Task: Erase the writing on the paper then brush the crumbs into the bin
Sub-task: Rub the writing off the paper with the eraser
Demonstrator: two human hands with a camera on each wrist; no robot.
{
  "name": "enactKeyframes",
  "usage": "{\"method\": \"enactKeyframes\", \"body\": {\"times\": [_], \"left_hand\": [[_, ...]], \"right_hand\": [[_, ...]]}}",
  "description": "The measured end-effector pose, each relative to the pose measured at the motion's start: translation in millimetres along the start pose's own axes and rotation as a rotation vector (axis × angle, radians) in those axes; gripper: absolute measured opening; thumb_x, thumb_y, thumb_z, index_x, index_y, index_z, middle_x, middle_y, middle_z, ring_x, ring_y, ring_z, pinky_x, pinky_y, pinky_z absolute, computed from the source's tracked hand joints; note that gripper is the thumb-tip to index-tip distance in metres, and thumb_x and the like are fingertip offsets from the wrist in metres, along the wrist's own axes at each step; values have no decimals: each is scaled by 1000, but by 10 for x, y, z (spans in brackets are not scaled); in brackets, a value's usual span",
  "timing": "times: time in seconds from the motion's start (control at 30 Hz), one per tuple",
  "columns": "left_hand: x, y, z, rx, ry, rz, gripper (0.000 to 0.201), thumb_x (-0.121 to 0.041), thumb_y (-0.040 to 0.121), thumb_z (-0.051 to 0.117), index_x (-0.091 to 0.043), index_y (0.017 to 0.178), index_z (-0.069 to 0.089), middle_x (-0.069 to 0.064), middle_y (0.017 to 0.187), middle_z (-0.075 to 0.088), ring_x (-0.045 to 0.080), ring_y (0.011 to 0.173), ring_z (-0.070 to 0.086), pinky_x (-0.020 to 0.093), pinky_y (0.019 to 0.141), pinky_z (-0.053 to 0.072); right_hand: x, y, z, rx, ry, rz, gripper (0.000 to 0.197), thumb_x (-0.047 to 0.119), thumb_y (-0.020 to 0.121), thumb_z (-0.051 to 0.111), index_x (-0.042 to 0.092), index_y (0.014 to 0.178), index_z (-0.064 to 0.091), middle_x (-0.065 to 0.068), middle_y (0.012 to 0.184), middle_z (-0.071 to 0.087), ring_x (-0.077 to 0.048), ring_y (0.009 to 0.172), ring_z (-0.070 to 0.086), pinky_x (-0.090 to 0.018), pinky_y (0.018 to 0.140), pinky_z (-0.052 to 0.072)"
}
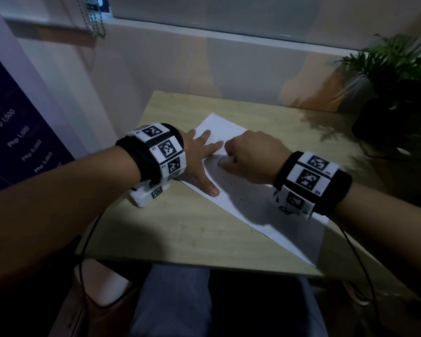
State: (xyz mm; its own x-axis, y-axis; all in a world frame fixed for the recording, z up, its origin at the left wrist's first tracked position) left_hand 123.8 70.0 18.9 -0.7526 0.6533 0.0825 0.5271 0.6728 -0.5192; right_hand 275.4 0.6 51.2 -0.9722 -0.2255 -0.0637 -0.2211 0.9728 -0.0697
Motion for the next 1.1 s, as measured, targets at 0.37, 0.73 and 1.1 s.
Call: {"method": "enactKeyframes", "body": {"times": [0.37,0.73,1.1], "left_hand": [[-11,-15,-7,13,26,-3,147,-109,41,39,-43,153,-27,-2,166,-30,31,157,-12,62,124,5],[2,-22,13,3,38,-2,142,-108,48,41,-42,152,-29,-2,166,-30,32,156,-12,62,124,4],[3,-38,4,10,41,5,141,-109,47,39,-43,152,-30,-3,165,-31,32,157,-12,63,124,3]], "right_hand": [[-217,213,-35,-18,-60,106,40,44,96,55,10,76,54,-5,69,51,-26,64,53,-27,51,34],[-393,283,-9,-2,19,159,52,60,92,55,11,78,63,-7,76,61,-29,73,61,-33,62,49],[-585,399,12,13,85,169,51,63,87,60,14,74,67,-7,79,68,-28,73,61,-33,60,45]]}}
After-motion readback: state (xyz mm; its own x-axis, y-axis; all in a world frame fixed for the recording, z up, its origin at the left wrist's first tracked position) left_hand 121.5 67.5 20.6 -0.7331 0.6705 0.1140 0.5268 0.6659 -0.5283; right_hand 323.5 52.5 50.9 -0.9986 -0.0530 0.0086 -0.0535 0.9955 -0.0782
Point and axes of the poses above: each hand's wrist, its own y-axis towards the middle knuckle, its own z-axis out of the palm, x = y × z, the point moved 2 cm from there along y, towards the middle knuckle
